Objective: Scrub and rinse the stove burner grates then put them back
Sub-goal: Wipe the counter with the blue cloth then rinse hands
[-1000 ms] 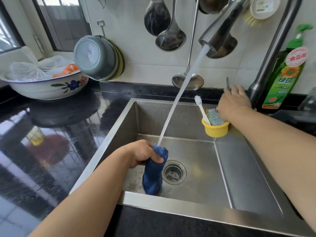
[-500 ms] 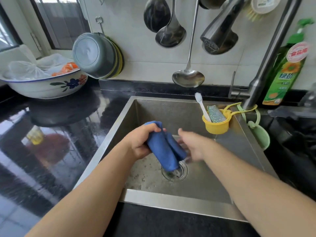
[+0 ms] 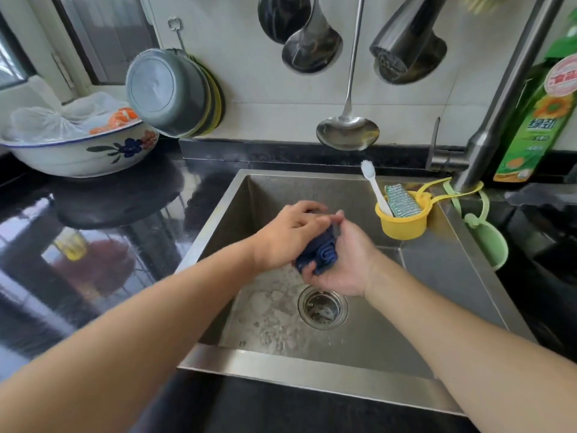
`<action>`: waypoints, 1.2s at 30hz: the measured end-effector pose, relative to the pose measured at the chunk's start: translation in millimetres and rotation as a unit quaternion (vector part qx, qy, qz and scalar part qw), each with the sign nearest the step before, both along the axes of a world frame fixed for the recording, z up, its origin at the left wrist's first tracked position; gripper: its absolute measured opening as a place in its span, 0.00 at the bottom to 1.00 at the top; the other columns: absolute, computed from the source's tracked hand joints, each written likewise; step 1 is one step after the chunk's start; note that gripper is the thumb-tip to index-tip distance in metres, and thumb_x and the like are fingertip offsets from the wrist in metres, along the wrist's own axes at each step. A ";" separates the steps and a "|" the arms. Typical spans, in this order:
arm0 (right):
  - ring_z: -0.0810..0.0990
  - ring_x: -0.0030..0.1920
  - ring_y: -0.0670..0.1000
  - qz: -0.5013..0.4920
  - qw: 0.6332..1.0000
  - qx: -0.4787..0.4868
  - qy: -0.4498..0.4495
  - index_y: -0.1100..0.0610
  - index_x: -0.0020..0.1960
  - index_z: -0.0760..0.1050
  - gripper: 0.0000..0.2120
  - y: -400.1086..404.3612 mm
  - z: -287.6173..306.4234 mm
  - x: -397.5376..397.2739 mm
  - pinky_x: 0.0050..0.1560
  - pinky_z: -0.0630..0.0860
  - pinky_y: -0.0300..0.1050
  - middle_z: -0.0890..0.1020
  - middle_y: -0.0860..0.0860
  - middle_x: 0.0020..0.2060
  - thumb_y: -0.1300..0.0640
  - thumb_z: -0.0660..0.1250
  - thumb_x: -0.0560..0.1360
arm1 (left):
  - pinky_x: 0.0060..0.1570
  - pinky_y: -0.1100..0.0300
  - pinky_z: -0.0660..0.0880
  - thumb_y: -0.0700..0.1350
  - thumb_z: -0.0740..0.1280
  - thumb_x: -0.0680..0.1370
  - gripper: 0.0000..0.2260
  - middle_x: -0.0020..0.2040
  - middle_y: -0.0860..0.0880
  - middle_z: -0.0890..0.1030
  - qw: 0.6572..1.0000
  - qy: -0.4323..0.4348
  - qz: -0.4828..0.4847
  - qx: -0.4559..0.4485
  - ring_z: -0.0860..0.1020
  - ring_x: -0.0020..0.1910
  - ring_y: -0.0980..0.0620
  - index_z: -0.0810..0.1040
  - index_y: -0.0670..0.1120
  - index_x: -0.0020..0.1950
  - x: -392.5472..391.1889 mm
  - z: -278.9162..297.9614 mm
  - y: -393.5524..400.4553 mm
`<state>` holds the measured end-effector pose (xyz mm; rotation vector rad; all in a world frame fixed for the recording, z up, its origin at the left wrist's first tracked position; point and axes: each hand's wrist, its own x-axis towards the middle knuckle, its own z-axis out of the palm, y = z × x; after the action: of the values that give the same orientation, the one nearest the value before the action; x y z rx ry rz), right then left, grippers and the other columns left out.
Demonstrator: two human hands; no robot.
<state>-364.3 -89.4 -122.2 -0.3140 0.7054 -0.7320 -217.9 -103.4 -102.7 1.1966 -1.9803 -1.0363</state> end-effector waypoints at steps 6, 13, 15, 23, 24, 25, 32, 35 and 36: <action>0.69 0.31 0.49 -0.043 0.997 0.037 0.058 0.51 0.42 0.79 0.37 -3.6 0.6 -4.0 0.26 0.58 0.35 0.73 0.50 0.33 0.21 0.48 0.72 | 0.38 0.62 0.71 0.58 0.66 0.82 0.18 0.31 0.58 0.77 0.997 -0.030 0.050 -0.045 0.74 0.32 0.60 0.75 0.51 0.35 -23.4 -8.8 -6.7; 0.71 0.32 0.49 -0.128 0.974 0.019 0.185 0.52 0.37 0.71 0.22 -3.9 -13.3 -6.7 0.31 0.63 0.36 0.73 0.50 0.31 0.36 0.54 0.78 | 0.31 0.59 0.69 0.56 0.71 0.73 0.18 0.25 0.49 0.74 0.975 0.074 0.198 0.064 0.72 0.28 0.48 0.76 0.41 0.36 -81.1 -29.6 -7.9; 0.70 0.31 0.45 -0.119 0.971 -0.018 0.206 0.53 0.42 0.68 0.19 -8.0 -17.3 -7.3 0.25 0.67 0.32 0.72 0.49 0.32 0.45 0.49 0.84 | 0.34 0.55 0.68 0.52 0.68 0.66 0.12 0.24 0.51 0.69 0.963 0.112 0.225 0.096 0.69 0.32 0.47 0.74 0.44 0.29 -85.7 -34.0 -7.7; 0.70 0.28 0.54 -0.134 0.907 0.012 0.399 0.57 0.34 0.71 0.23 -4.6 -28.5 21.7 0.32 0.66 0.40 0.75 0.56 0.30 0.44 0.50 0.77 | 0.38 0.54 0.68 0.46 0.65 0.61 0.10 0.26 0.48 0.71 0.916 0.111 0.357 0.146 0.67 0.34 0.43 0.71 0.44 0.21 -74.4 -28.8 -16.1; 0.71 0.28 0.54 -0.140 0.897 0.011 0.420 0.57 0.34 0.73 0.24 -5.7 -30.2 23.7 0.31 0.66 0.39 0.77 0.57 0.29 0.42 0.51 0.77 | 0.38 0.54 0.67 0.46 0.64 0.61 0.09 0.28 0.47 0.72 0.912 0.111 0.364 0.150 0.67 0.35 0.43 0.71 0.43 0.23 -72.6 -28.2 -18.2; 0.72 0.28 0.54 -0.150 0.889 0.007 0.433 0.57 0.33 0.74 0.25 -9.8 -34.9 25.7 0.30 0.66 0.39 0.79 0.57 0.30 0.40 0.52 0.76 | 0.37 0.55 0.67 0.45 0.65 0.63 0.09 0.30 0.45 0.73 0.912 0.108 0.363 0.159 0.65 0.35 0.45 0.73 0.42 0.26 -70.8 -26.7 -19.9; 0.81 0.52 0.62 -0.158 0.793 -0.167 0.565 0.59 0.52 0.82 0.27 -16.0 -29.3 15.2 0.47 0.77 0.53 0.83 0.61 0.53 0.43 0.50 0.78 | 0.53 0.48 0.82 0.45 0.64 0.66 0.12 0.48 0.42 0.85 0.867 0.165 0.409 0.230 0.84 0.51 0.40 0.80 0.40 0.43 -73.4 -21.4 -32.1; 0.79 0.56 0.63 -0.142 0.752 -0.238 0.599 0.61 0.54 0.80 0.27 -9.7 -20.1 7.3 0.49 0.70 0.50 0.82 0.63 0.56 0.45 0.49 0.83 | 0.38 0.56 0.77 0.42 0.63 0.71 0.09 0.41 0.45 0.81 0.858 0.194 0.403 0.252 0.80 0.40 0.44 0.81 0.41 0.46 -70.8 -11.8 -29.5; 0.78 0.55 0.63 -0.135 0.739 -0.258 0.607 0.61 0.53 0.81 0.27 -8.5 -19.2 5.7 0.48 0.69 0.50 0.82 0.63 0.56 0.45 0.48 0.83 | 0.35 0.58 0.74 0.41 0.63 0.73 0.07 0.39 0.46 0.79 0.854 0.202 0.402 0.261 0.78 0.37 0.46 0.79 0.42 0.46 -70.4 -8.8 -27.7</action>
<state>-358.6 -97.9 -141.5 -1.2962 1.8213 -0.9615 -288.3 -131.1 -111.5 1.6951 -0.7276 -1.2348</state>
